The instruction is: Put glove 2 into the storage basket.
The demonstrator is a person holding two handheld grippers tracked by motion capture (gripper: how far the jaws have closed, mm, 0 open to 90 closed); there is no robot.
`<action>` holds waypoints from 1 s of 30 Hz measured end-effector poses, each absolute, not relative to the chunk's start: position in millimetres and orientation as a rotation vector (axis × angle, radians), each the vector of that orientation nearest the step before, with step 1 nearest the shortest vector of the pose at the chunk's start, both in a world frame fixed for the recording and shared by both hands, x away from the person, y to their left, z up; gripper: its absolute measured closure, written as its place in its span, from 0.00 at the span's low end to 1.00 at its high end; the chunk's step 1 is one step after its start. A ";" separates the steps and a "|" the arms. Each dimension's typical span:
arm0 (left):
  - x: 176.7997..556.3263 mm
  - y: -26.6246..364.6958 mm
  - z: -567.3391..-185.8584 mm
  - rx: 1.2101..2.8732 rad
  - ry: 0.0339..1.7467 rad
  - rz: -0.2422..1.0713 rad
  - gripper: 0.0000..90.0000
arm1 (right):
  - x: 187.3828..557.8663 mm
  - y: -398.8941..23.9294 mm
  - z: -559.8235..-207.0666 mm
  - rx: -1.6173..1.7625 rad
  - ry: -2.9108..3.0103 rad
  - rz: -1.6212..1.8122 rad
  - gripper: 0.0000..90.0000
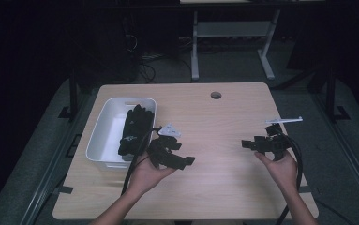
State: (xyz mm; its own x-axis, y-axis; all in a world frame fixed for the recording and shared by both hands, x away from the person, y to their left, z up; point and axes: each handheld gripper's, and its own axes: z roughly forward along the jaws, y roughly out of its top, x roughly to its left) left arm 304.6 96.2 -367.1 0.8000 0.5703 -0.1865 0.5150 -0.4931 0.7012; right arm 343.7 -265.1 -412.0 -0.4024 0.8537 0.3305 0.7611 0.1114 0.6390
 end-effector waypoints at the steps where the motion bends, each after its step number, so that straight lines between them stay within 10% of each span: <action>1: 303.7 94.8 -368.3 2.198 0.789 0.091 0.29 | 342.6 -266.1 -413.0 1.651 2.245 1.171 0.34; 30: 284.2 76.1 -404.2 2.196 0.748 0.062 0.27 | 308.7 -274.3 -433.2 1.602 2.222 1.162 0.34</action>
